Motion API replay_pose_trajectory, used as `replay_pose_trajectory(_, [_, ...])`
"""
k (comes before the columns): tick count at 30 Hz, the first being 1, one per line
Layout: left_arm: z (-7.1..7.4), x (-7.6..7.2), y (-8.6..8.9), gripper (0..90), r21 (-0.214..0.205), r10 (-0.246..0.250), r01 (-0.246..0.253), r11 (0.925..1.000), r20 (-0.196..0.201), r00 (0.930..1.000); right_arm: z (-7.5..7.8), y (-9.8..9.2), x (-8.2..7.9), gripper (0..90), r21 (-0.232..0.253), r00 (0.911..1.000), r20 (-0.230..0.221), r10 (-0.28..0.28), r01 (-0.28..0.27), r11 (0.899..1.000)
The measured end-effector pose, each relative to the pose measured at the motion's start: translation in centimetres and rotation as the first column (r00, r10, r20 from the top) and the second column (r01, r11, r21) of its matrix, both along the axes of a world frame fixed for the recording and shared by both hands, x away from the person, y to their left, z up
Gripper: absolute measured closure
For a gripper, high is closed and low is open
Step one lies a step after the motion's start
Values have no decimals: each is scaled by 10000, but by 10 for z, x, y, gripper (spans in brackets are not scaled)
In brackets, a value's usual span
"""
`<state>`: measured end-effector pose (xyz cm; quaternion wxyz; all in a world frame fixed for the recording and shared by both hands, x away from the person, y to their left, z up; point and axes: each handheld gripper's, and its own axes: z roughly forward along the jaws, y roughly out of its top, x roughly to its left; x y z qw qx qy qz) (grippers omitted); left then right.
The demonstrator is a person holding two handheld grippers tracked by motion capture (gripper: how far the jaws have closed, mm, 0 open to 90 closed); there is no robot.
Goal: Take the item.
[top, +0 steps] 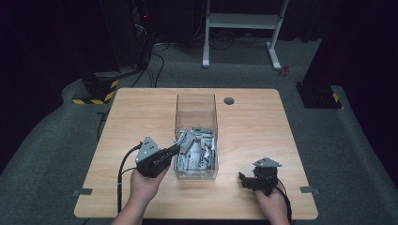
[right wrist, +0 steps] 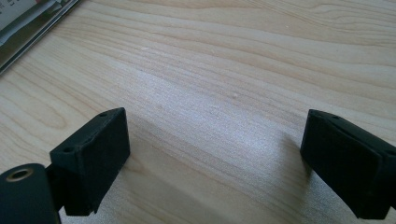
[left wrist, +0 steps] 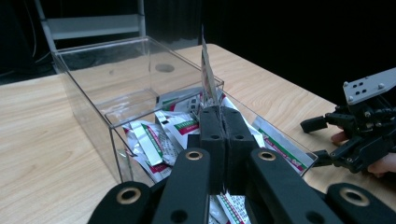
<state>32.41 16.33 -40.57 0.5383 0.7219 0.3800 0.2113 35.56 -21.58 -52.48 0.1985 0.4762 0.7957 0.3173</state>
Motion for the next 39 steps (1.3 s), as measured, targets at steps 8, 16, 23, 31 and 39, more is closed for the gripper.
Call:
replay_pose_trajectory(8, [6,-2,7,887,-258,73,-68,9996,206,9998,0,0,0,78,18,10000,-21,-19,19,10000])
replay_pose_trajectory(16, [13,-5,15,888,-480,219,-200,9986,388,9990,0,0,0,79,19,10000,-22,-19,19,10000])
replay_pose_trajectory(23, [18,-8,23,888,-531,426,-397,9978,555,9975,0,0,0,78,20,10000,-17,33,-33,10000])
replay_pose_trajectory(31, [19,-14,38,887,-616,741,-703,9956,618,9953,0,1,1,77,20,9999,-21,133,-133,9999])
replay_pose_trajectory(39, [20,-18,54,888,-566,1091,-1052,9928,718,9914,0,1,1,77,29,9999,-26,129,-129,9999])
